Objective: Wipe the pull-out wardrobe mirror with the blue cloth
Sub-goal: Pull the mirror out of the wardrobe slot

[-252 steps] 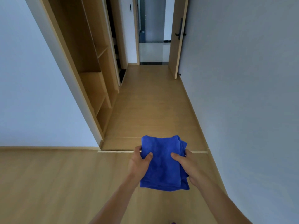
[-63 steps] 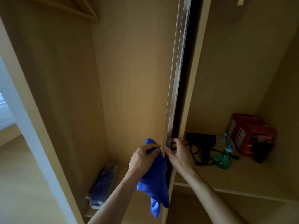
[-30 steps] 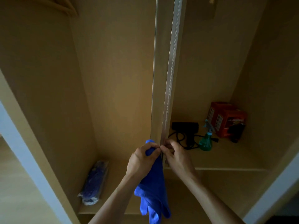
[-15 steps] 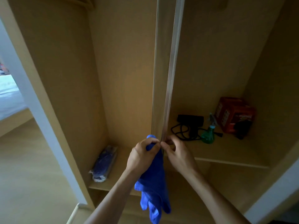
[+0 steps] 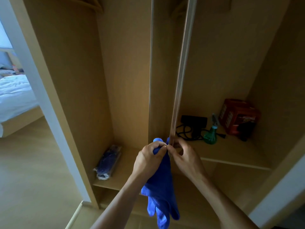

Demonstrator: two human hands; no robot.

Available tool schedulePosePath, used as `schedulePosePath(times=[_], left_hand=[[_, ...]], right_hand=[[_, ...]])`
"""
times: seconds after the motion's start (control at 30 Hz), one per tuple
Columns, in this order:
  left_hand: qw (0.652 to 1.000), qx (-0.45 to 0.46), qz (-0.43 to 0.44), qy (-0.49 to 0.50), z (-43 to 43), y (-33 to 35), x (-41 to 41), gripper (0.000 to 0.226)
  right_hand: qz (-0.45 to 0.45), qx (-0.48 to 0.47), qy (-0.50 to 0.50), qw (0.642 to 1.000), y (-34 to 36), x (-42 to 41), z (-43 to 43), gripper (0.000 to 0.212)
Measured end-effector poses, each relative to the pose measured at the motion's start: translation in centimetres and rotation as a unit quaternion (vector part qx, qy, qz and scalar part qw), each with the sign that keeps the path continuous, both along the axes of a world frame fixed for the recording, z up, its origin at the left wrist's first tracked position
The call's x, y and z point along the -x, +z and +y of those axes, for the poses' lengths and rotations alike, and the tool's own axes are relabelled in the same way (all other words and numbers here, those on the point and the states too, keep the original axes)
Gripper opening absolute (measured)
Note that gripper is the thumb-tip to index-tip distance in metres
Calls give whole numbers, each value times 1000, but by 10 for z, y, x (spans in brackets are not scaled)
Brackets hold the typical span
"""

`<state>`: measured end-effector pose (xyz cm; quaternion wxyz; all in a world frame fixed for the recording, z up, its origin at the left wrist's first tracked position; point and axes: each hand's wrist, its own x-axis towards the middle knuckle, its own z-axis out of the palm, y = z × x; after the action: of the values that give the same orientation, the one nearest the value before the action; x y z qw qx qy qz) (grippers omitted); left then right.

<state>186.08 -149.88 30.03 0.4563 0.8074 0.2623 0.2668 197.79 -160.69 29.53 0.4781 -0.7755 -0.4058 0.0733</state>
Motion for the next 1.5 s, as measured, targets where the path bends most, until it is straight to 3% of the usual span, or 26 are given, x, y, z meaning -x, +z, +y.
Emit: schedulePosePath(times=[0.1, 0.47, 0.63, 1.5], left_hand=[[1000, 0, 9, 6, -9, -1, -2, 18], [999, 17, 46, -10, -33, 3, -26, 19], [999, 8, 44, -23, -41, 4, -38, 22], [995, -2, 71, -77, -41, 2, -130, 41]], right_hand=[[10, -8, -5, 1000, 3, 2, -10, 39], [14, 6, -49, 999, -1, -19, -24, 24], [3, 29, -78, 997, -8, -35, -26, 42], [57, 32, -123, 990, -7, -103, -21, 25]])
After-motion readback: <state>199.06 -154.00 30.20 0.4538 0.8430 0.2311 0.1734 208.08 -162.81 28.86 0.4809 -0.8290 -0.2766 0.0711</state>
